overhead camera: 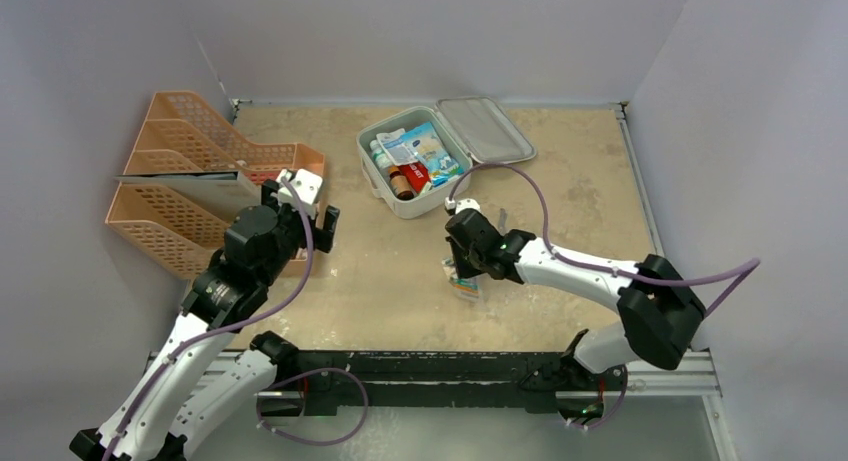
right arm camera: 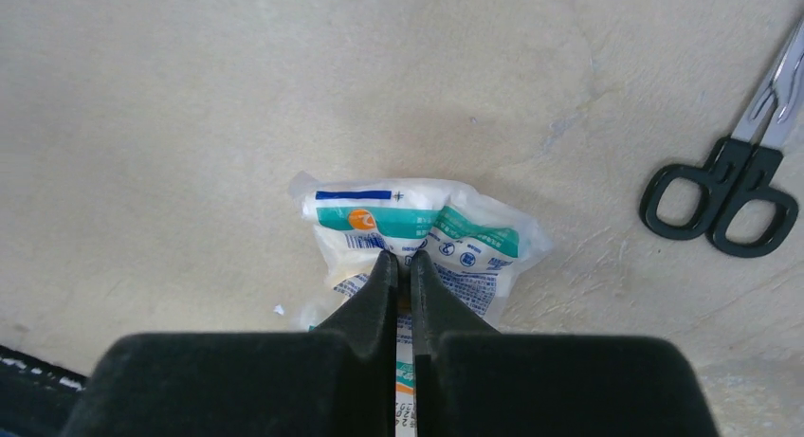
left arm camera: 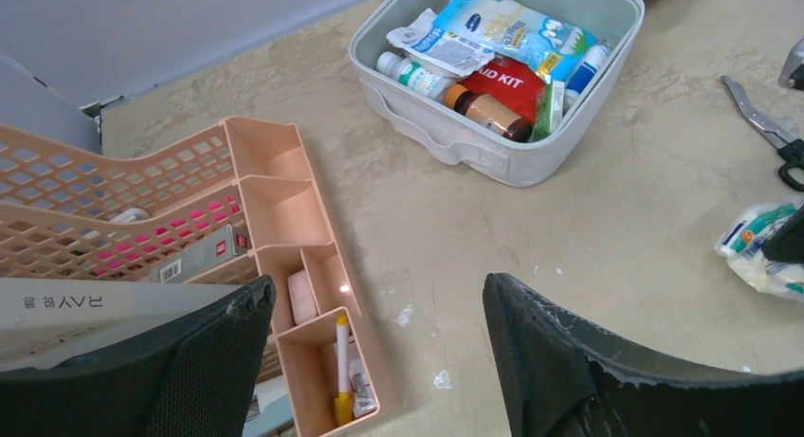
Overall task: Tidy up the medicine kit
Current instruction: Pick up the medical item at the center of the board, then place the medical item at the medicine box.
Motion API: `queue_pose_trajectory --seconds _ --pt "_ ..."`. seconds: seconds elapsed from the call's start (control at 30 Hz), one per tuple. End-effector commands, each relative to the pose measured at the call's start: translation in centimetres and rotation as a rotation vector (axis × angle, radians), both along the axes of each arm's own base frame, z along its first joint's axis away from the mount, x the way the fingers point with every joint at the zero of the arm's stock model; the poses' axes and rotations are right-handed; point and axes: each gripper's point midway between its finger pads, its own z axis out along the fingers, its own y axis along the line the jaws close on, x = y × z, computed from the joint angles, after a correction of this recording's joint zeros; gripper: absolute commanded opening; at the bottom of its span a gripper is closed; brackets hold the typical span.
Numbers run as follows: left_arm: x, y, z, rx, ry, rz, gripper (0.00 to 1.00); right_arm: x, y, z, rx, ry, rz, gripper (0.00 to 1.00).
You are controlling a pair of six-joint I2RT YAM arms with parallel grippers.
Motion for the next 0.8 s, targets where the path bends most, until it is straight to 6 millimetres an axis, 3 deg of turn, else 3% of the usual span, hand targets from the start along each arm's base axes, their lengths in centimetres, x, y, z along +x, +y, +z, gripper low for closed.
queue_pose_trajectory --seconds 0.0,0.17,0.3,0.53,0.77 --pt "0.1 0.7 0.7 0.008 -0.037 0.027 0.79 2.6 2.3 5.1 0.059 -0.155 0.112 0.00" --pt "0.1 0.8 0.4 0.009 -0.035 0.034 0.79 7.6 4.2 10.6 0.076 -0.339 0.189 0.00" --pt "0.1 0.7 0.4 0.008 -0.034 0.032 0.79 12.3 5.5 13.3 0.174 -0.429 0.214 0.00" --pt "0.0 0.7 0.2 0.010 -0.033 0.026 0.79 18.8 8.9 15.2 0.233 -0.529 0.325 0.00" --pt "0.0 0.7 0.2 0.013 -0.035 0.024 0.79 23.8 11.7 14.2 0.184 -0.566 0.388 0.02"
